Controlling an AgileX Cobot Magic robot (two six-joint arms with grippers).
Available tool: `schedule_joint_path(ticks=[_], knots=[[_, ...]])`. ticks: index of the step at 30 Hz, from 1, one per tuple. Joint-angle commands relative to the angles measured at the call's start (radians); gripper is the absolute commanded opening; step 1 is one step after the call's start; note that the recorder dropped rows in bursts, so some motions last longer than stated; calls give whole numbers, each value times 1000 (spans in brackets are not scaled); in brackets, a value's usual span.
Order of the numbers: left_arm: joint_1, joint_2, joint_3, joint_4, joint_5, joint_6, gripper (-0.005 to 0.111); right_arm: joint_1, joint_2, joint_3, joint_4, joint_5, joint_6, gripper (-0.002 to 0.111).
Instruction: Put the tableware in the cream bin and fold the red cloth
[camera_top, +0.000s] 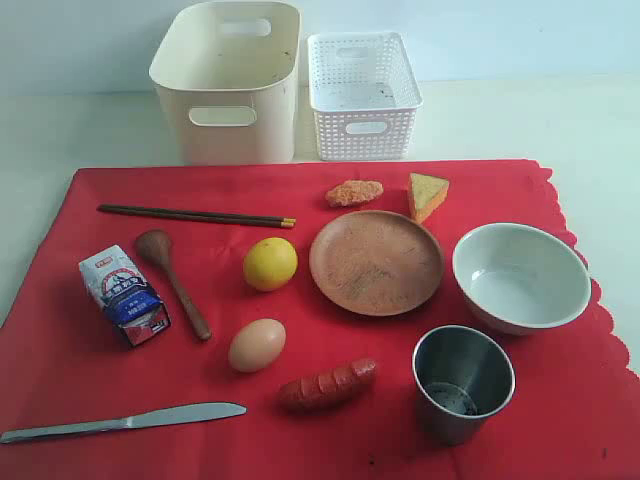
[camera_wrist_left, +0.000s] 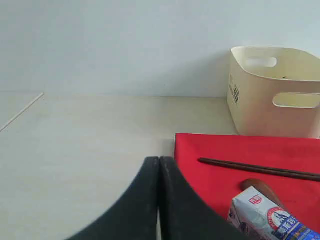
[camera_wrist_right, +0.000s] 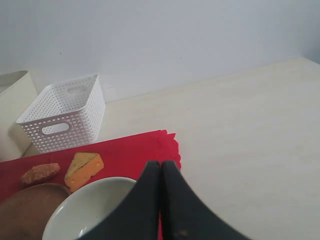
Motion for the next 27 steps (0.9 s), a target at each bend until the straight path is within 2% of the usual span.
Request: schedule_joint_path(ticks=[1, 27], knots=[[2, -6, 0, -2, -2, 2, 0, -6, -6, 4, -3, -6, -9, 0], [2, -6, 0, -2, -2, 2, 0, -6, -6, 4, -3, -37, -2, 0]])
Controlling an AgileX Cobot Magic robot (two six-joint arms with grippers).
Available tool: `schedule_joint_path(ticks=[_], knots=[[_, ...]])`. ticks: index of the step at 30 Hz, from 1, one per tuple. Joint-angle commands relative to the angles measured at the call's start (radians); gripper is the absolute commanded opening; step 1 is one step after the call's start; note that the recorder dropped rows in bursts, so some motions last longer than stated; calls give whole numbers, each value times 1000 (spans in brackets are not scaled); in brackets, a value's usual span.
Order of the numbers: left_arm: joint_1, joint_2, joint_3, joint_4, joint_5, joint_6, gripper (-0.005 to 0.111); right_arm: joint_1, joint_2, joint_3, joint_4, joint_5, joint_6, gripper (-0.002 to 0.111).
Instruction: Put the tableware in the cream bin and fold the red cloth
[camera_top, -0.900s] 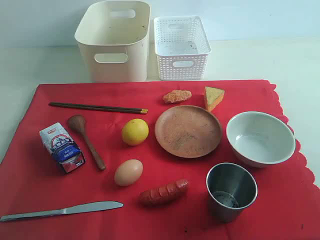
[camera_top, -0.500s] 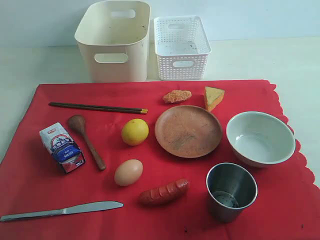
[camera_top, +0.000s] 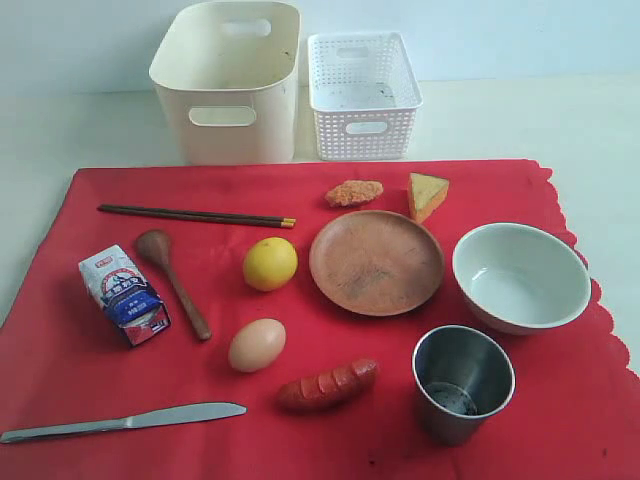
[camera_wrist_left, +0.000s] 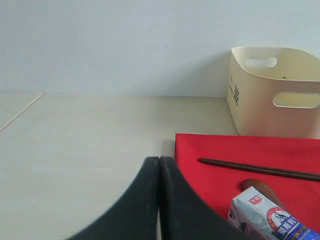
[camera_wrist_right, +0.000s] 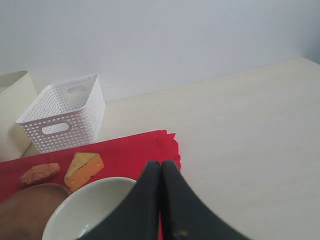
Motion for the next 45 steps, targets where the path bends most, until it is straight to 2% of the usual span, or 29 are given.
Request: schedule_joint_path(ticks=[1, 10, 25, 35, 45], knots=[[2, -6, 0, -2, -2, 2, 0, -6, -6, 4, -3, -46, 2, 0], [2, -6, 0, -2, -2, 2, 0, -6, -6, 4, -2, -136, 153, 0], [2, -6, 0, -2, -2, 2, 0, -6, -6, -8, -2, -424, 174, 0], [2, -6, 0, -2, -2, 2, 0, -6, 29, -175, -6, -426, 174, 0], [2, -6, 0, -2, -2, 2, 0, -6, 380, -376, -58, -259, 165, 0]])
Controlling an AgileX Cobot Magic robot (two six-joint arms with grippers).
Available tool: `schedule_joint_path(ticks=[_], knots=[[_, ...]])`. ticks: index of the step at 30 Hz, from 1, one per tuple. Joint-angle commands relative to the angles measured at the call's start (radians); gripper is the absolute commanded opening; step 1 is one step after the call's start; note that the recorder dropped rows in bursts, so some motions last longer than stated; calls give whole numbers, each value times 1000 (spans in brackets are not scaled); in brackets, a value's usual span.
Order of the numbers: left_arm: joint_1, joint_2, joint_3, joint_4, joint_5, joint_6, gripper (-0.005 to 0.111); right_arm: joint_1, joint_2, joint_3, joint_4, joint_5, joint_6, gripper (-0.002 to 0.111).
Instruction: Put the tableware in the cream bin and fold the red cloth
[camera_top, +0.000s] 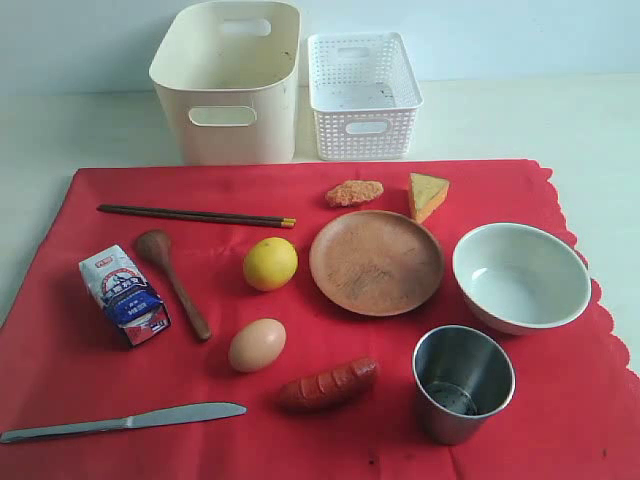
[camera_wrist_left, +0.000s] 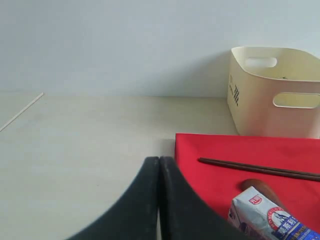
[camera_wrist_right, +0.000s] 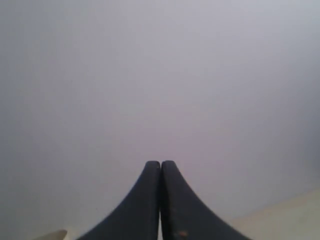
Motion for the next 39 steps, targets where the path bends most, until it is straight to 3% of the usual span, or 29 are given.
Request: schedule_joint_path(ticks=[1, 6, 11, 19, 25, 29, 36, 39], knots=[[2, -6, 0, -2, -2, 2, 0, -3, 197, -108, -33, 111, -6, 0], [2, -6, 0, -2, -2, 2, 0, 63, 439, -218, -31, 188, -24, 0], [2, -6, 0, -2, -2, 2, 0, 219, 707, -333, -29, 188, -60, 1], [2, -6, 0, -2, -2, 2, 0, 427, 1105, -598, -29, 300, -241, 15], [2, -6, 0, -2, -2, 2, 0, 463, 1356, -828, -29, 571, -377, 17], [2, -6, 0, -2, -2, 2, 0, 463, 1474, -890, -31, 595, -457, 18], [2, -6, 0, -2, -2, 2, 0, 465, 1580, -946, -24, 586, -522, 50], [2, -6, 0, -2, -2, 2, 0, 465, 1599, -946, 63, 577, -596, 63]])
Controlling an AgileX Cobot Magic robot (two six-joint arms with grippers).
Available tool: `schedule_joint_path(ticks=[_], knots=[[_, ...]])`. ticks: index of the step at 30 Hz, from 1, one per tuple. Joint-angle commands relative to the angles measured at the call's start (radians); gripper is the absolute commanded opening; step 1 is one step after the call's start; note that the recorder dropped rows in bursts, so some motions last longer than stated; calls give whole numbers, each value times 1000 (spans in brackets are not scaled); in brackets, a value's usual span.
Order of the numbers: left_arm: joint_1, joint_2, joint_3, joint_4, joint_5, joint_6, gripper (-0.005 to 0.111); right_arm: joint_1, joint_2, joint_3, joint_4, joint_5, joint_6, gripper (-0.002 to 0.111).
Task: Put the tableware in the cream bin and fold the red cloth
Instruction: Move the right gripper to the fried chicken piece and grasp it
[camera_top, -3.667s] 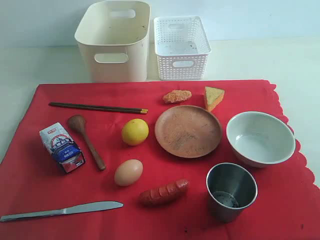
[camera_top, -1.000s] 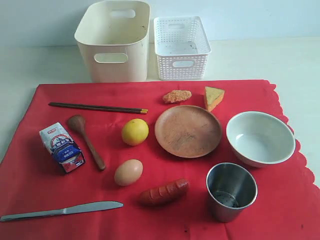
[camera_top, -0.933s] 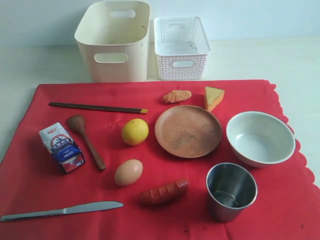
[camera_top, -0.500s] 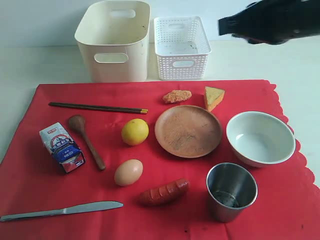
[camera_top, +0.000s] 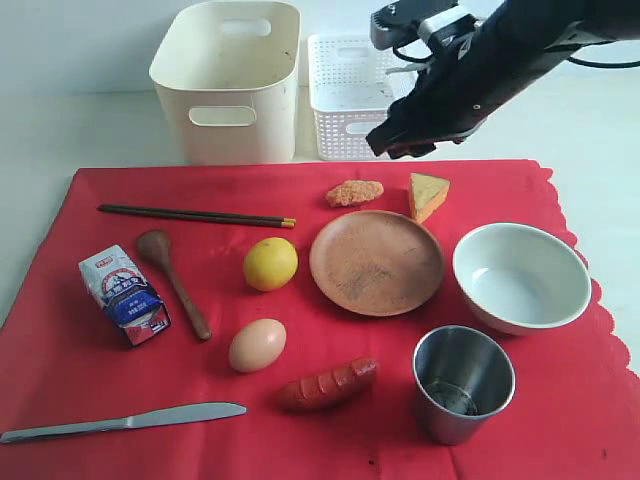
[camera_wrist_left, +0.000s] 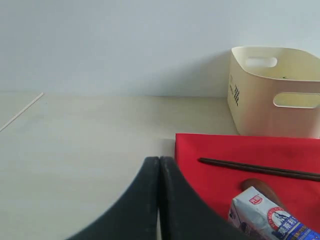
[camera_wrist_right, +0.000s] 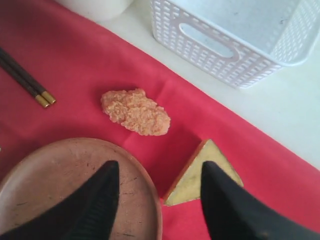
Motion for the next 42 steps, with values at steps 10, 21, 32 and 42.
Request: schedule_joint_path(ticks=[10, 21, 32, 42], knots=[[2, -6, 0, -2, -2, 2, 0, 2, 89, -11, 536, -19, -621, 77], [2, -6, 0, -2, -2, 2, 0, 2, 152, -11, 537, -72, -709, 77], [2, -6, 0, -2, -2, 2, 0, 2, 244, -62, 586, -78, -724, 77], [2, -6, 0, -2, -2, 2, 0, 2, 348, -113, 582, -93, -726, 77]])
